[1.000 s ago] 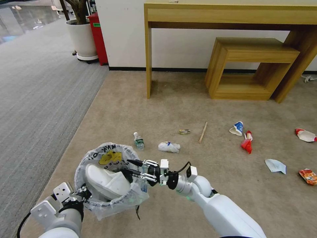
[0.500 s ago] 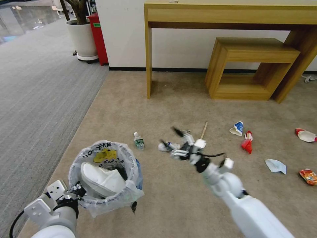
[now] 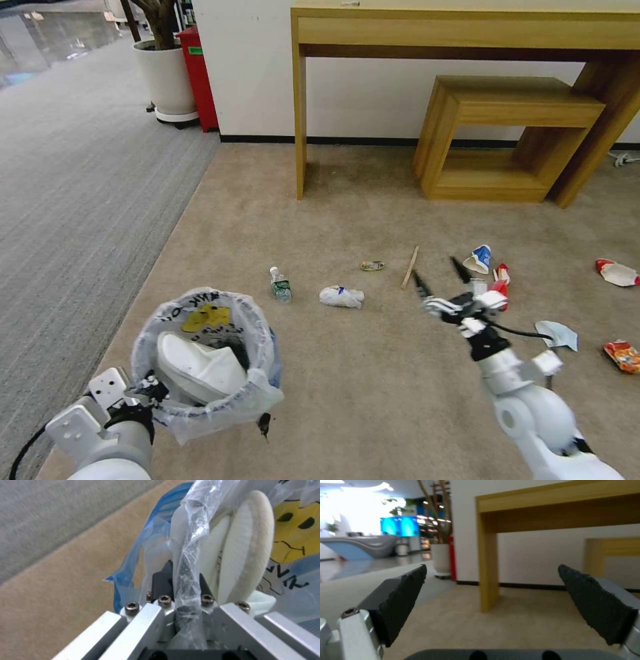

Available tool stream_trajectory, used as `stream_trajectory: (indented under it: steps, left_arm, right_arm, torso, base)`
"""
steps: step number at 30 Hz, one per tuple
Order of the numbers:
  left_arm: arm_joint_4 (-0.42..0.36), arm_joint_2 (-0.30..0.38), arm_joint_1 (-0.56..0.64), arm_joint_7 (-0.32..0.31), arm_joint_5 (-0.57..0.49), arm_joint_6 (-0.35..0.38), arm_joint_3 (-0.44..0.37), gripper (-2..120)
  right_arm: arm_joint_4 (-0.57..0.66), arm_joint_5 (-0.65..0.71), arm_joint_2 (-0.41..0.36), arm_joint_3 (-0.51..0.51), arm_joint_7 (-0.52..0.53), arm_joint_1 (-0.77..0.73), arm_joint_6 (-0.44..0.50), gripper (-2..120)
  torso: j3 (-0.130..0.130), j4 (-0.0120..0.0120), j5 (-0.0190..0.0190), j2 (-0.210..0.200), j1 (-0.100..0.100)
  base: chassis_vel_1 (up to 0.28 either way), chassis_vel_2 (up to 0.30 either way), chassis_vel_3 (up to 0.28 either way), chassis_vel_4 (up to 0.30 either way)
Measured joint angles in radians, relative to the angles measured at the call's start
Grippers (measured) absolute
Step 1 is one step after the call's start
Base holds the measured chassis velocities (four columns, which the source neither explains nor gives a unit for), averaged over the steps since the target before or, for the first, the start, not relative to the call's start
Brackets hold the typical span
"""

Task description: Pick up the trash bin and place the garbage on the floor into it.

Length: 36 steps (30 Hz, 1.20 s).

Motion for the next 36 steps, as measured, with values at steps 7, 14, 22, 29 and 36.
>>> stream_trajectory:
  steps: [7,14,22,29,36]
  left_arm:
    - [0.0,-0.004,0.04,0.005,0.062,-0.011,-0.014,0]
    - [0.0,-0.002,0.059,0.002,0.089,-0.023,-0.076,0]
    - [0.0,-0.001,0.069,-0.005,0.092,-0.028,-0.088,0]
    - [0.0,0.007,0.076,-0.009,0.089,-0.03,-0.093,0]
    - [0.0,0.002,0.081,-0.012,0.085,-0.032,-0.085,0]
  right_arm:
    - [-0.026,0.021,0.004,0.036,-0.029,-0.019,0.062,100]
    - [-0.045,0.026,0.04,0.006,-0.051,-0.011,0.084,100]
    - [-0.061,0.023,0.047,-0.03,-0.081,0.005,0.098,100]
    - [-0.065,0.022,0.034,-0.046,-0.094,0.015,0.104,100]
    - [-0.073,0.02,0.042,-0.057,-0.094,0.021,0.108,100]
  torso:
    - [0.0,0.0001,0.0001,0.0,0.0]
    - [0.0,0.0002,0.0,0.0,0.0]
    - [0.0,0.0002,-0.0001,0.0,0.0]
    - [0.0,0.0001,0.0001,0.0,0.0]
    - [0.0,0.0002,-0.0001,0.0,0.0]
  base:
    - [0.0,0.0,0.0,0.0]
    - [0.0,0.0,0.0,0.0]
    - [-0.113,0.111,0.111,-0.121]
    - [-0.198,0.181,0.192,-0.181]
    - [-0.154,0.181,0.159,-0.165]
